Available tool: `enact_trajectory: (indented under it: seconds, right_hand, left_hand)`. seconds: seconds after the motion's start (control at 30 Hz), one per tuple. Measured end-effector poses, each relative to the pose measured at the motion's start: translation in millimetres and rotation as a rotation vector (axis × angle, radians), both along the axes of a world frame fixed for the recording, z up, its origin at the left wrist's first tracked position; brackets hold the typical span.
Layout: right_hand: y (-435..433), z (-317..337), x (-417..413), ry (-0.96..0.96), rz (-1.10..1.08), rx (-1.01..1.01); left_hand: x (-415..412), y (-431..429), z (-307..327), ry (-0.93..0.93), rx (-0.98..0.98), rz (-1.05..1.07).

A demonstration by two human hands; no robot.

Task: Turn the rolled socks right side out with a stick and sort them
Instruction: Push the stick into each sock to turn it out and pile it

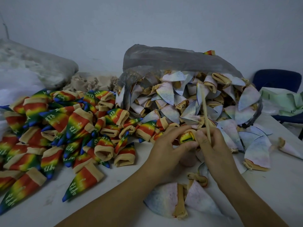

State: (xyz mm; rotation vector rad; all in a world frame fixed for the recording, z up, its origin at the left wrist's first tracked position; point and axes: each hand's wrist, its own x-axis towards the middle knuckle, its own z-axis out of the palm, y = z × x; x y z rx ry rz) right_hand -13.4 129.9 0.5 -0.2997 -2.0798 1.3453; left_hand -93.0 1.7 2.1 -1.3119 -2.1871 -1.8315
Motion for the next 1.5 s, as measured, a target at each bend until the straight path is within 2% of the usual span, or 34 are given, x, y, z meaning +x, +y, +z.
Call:
enact_trajectory:
  seconds: [0.2, 0.37, 0.5, 0.63, 0.77, 0.97, 1.07, 1.13, 1.23, 1.37, 1.5]
  right_hand:
    - [2, 7, 3, 0.008, 0.021, 0.132]
    - [5, 2, 2, -0.049, -0.013, 0.332]
    - [3, 2, 1, -0.062, -0.013, 0.278]
    - [0, 0, 0, -0.097, -0.002, 0.111]
    - [-5, 0, 0, -0.11, -0.038, 0.137]
    - [-3, -1, -3, -0.023, -0.172, -0.045]
    - [-1, 1, -3, 0.012, -0.142, -0.187]
    - [0, 4, -3, 0.031, -0.118, -0.212]
    - [-2, 9, -2, 0.061, -0.093, -0.131]
    - [-3, 14, 1, 0.055, -0.065, 0.064]
    - [0, 12, 3, 0.038, -0.038, 0.148]
  left_hand:
    - [-4, -2, -1, 0.123, -0.088, 0.061]
    - [2, -1, 1, 0.149, -0.06, 0.053]
    - [3, -2, 2, 0.089, -0.016, 0.068]
    - [2, 0, 2, 0.219, 0.017, 0.141]
    - [4, 4, -3, 0.259, 0.032, 0.138]
    - [3, 6, -9, 0.168, 0.072, 0.116]
    - [4, 6, -8, 0.013, 0.083, 0.056]
    - [5, 7, -6, -0.143, 0.103, 0.001]
    - [3, 5, -1, -0.368, 0.093, -0.019]
    - [3, 3, 7, -0.787, 0.244, -0.228]
    - [2, 4, 8, -0.912, 0.304, -0.311]
